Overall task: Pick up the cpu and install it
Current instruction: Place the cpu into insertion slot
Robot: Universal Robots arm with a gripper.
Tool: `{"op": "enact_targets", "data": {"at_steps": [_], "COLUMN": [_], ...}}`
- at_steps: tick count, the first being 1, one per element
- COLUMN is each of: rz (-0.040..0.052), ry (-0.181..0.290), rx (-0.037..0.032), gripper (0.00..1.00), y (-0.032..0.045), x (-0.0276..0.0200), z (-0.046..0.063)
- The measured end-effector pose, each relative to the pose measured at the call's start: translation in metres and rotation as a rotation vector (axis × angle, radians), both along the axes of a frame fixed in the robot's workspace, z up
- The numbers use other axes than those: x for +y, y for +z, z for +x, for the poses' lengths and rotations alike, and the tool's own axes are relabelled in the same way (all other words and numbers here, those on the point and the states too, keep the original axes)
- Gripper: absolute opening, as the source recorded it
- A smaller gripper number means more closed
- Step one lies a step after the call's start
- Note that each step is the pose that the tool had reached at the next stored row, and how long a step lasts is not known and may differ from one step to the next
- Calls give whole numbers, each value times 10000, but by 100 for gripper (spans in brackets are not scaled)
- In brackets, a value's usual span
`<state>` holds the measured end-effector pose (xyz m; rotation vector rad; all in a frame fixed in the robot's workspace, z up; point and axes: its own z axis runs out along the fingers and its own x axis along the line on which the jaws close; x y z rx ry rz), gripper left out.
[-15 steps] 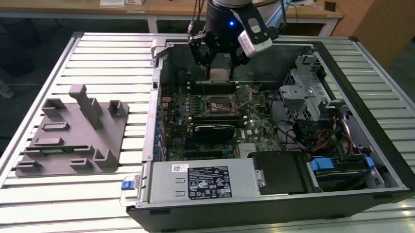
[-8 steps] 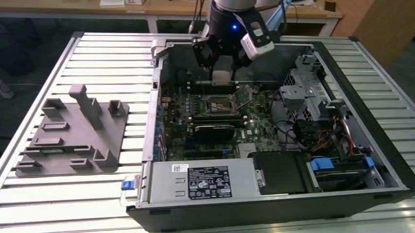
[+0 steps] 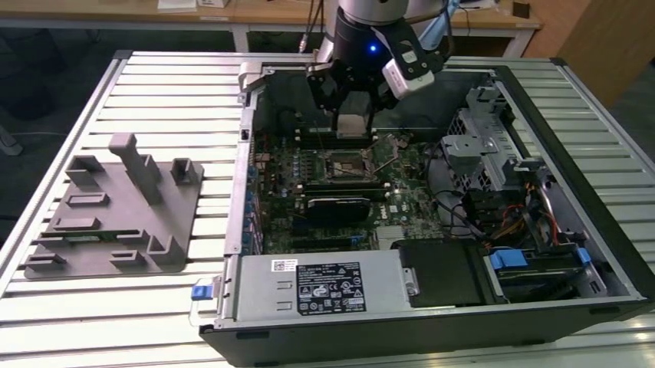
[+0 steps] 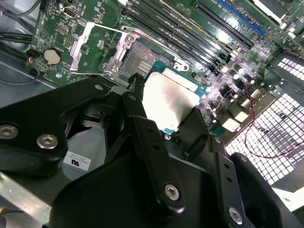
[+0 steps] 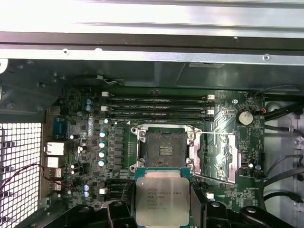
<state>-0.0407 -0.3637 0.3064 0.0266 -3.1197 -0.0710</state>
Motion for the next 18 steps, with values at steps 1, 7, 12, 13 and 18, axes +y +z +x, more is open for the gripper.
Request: {"op": "enact_targets", "data": {"at_steps": [1,7,12,13,18], "rz": [-1,0,0,0,0], "ry": [-1,0,-7,-39,-474], "rx": [0,0,0,0,0], "gripper": [54,54,54,54,54], "y": [-1,-2,-3,-3,-4], "x": [0,0,0,0,0], "z": [1,2,3,3,3]}}
